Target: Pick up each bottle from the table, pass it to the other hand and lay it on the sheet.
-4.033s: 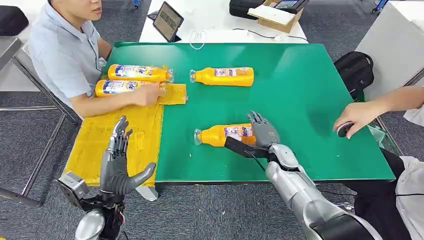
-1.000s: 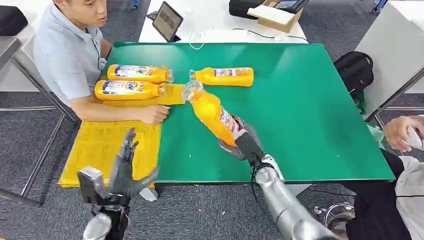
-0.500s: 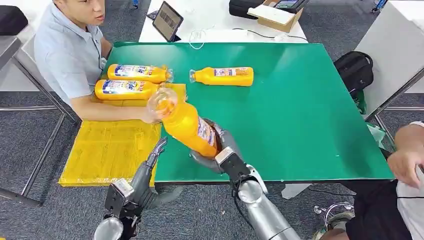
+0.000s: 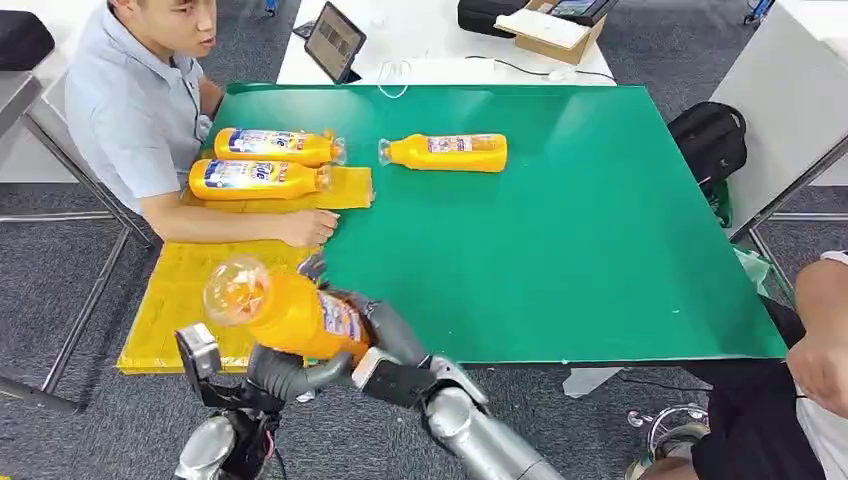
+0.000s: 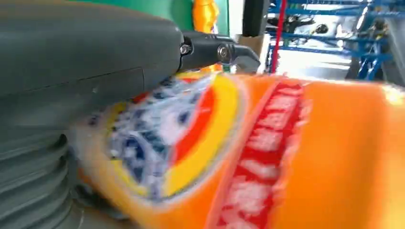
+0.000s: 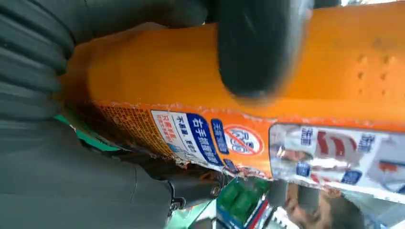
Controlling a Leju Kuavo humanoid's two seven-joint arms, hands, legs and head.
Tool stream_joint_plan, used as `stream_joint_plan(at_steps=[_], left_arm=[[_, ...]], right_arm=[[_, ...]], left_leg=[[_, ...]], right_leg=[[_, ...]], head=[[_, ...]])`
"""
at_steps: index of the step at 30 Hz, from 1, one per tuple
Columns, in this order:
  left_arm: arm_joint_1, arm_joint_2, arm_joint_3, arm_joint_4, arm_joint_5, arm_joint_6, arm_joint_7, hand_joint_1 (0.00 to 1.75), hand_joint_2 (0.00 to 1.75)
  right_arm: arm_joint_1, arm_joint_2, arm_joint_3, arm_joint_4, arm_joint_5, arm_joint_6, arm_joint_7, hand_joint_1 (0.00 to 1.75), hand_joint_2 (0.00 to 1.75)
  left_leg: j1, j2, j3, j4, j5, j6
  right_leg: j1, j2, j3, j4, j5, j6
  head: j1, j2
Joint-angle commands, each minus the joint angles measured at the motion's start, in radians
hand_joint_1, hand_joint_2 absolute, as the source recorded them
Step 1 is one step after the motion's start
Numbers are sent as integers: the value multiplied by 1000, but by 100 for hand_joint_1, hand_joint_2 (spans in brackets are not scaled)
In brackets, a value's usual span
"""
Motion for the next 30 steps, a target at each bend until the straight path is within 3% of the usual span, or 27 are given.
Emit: stream_joint_plan(at_steps=[1, 6, 11, 12, 13, 14, 15, 16, 19, 20, 21, 30], left_arm=[[-43, -14, -7, 12, 13, 3, 3, 0, 175], [-48, -39, 0, -12, 145, 9, 11, 0, 175], [-60, 1, -54, 7, 129, -47, 4, 0, 175], [-61, 8, -64, 11, 120, -60, -1, 148, 175], [-61, 13, -70, 15, 107, -72, -14, 175, 175], [-60, 14, -71, 16, 102, -76, -20, 175, 175], [-56, 14, -68, 13, 100, -83, -25, 175, 175], [-55, 14, -66, 12, 105, -87, -26, 175, 175], [-51, 11, -40, 14, 163, -129, -6, 175, 175], [-52, 11, -32, 21, 184, -134, 21, 166, 175], [-53, 12, -27, 22, 183, -134, 21, 175, 175], [-63, 6, 1, 36, 162, -96, 28, 175, 175]], right_arm=[[-32, -7, 117, 123, 2, -9, 1, 175, 175], [-30, -20, 160, 141, -3, -59, 1, 175, 175], [-44, -22, 162, 162, -25, -56, 1, 175, 175], [-49, -18, 158, 171, -30, -49, 1, 175, 175], [-57, -14, 156, 183, -30, -45, 1, 175, 175], [-63, -11, 153, 194, -28, -42, 1, 175, 175], [-70, -2, 143, 214, -29, -32, 1, 106, 175], [-71, 0, 141, 216, -29, -29, 1, 0, 175], [-61, 14, 115, 221, -25, -24, 1, 0, 175], [-53, 15, 106, 216, -23, -34, 1, 0, 0], [-49, 15, 100, 212, -21, -41, 1, 0, 0], [-39, 6, 81, 189, -6, -62, 1, 0, 0]], left_leg=[[1, -1, 4, 0, -2, -1], [1, -2, 3, 0, -1, -1], [1, -3, 5, 0, -2, -1], [1, -2, 3, 0, -1, -1], [1, -2, 3, 0, -1, -1], [1, -3, 5, 0, -2, -1], [1, -2, 3, 0, -1, -1], [1, -2, 5, 0, -2, -1], [1, -1, 4, 0, -2, -1], [1, -1, 4, -1, -1, -1], [1, -1, 4, 0, -1, -1], [1, -2, 4, 0, -2, -1]], right_leg=[[1, -1, 5, -1, -2, -2], [1, -2, 4, -1, -1, -2], [2, -4, 6, -1, -3, -2], [1, -3, 4, -1, -2, -2], [1, -2, 3, -1, -1, -1], [2, -3, 6, -1, -3, -2], [1, -2, 3, -1, -1, -1], [2, -2, 5, -1, -2, -2], [1, -2, 5, 0, -2, -2], [1, -1, 3, -1, -2, -2], [1, -1, 4, 0, -2, -2], [1, -3, 5, -1, -2, -2]], head=[[0, 0], [0, 0], [0, 0], [0, 0], [0, 0], [0, 0], [0, 0], [0, 0], [0, 0], [0, 0], [0, 0], [0, 0]])
